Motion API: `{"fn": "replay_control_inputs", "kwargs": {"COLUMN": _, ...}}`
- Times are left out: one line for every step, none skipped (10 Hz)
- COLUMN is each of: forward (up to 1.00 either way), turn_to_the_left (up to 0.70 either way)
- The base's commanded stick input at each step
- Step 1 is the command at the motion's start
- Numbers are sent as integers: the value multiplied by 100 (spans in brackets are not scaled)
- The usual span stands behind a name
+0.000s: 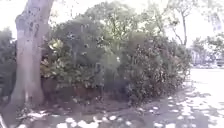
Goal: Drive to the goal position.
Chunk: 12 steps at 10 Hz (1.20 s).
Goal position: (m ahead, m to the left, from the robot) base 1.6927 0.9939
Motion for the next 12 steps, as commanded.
{"fn": "replay_control_inputs", "kwargs": {"forward": 0, "turn_to_the_left": -45}}
{"fn": "replay_control_inputs", "kwargs": {"forward": 0, "turn_to_the_left": -45}}
{"fn": "replay_control_inputs", "kwargs": {"forward": 0, "turn_to_the_left": -45}}
{"fn": "replay_control_inputs", "kwargs": {"forward": 0, "turn_to_the_left": -45}}
{"fn": "replay_control_inputs", "kwargs": {"forward": 0, "turn_to_the_left": -45}}
{"fn": "replay_control_inputs", "kwargs": {"forward": 0, "turn_to_the_left": -45}}
{"fn": "replay_control_inputs", "kwargs": {"forward": 0, "turn_to_the_left": -45}}
{"fn": "replay_control_inputs", "kwargs": {"forward": 0, "turn_to_the_left": -45}}
{"fn": "replay_control_inputs", "kwargs": {"forward": 0, "turn_to_the_left": -45}}
{"fn": "replay_control_inputs", "kwargs": {"forward": 0, "turn_to_the_left": -45}}
{"fn": "replay_control_inputs", "kwargs": {"forward": 0, "turn_to_the_left": -45}}
{"fn": "replay_control_inputs", "kwargs": {"forward": 0, "turn_to_the_left": -45}}
